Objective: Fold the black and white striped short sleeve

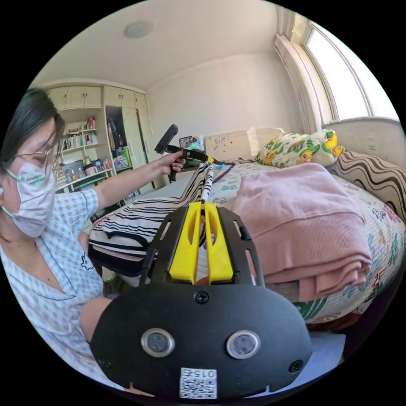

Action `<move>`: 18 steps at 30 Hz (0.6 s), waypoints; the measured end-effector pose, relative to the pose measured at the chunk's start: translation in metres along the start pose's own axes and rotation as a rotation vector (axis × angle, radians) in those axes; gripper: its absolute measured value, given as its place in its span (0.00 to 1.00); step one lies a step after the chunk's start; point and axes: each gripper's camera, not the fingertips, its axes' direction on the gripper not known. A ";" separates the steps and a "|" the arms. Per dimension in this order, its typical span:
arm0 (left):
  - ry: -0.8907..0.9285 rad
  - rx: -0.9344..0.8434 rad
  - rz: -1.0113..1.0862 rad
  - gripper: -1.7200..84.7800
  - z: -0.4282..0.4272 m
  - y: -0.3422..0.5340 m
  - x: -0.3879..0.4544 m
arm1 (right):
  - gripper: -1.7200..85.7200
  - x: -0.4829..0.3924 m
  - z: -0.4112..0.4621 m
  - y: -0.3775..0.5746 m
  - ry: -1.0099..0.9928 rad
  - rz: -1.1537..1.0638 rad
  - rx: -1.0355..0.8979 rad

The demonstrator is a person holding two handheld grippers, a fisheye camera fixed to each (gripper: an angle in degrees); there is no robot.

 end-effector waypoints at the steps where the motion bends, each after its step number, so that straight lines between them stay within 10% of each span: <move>1: 0.037 0.041 -0.018 0.03 -0.025 0.019 -0.010 | 0.02 -0.024 -0.004 -0.003 -0.039 -0.049 0.003; 11: 0.114 0.288 -0.176 0.03 -0.260 0.283 -0.109 | 0.02 -0.245 0.069 -0.027 -0.667 -0.432 -0.226; 18: 0.100 0.152 -0.410 0.03 -0.254 0.463 -0.202 | 0.02 -0.345 0.193 0.030 -0.855 -0.398 -0.591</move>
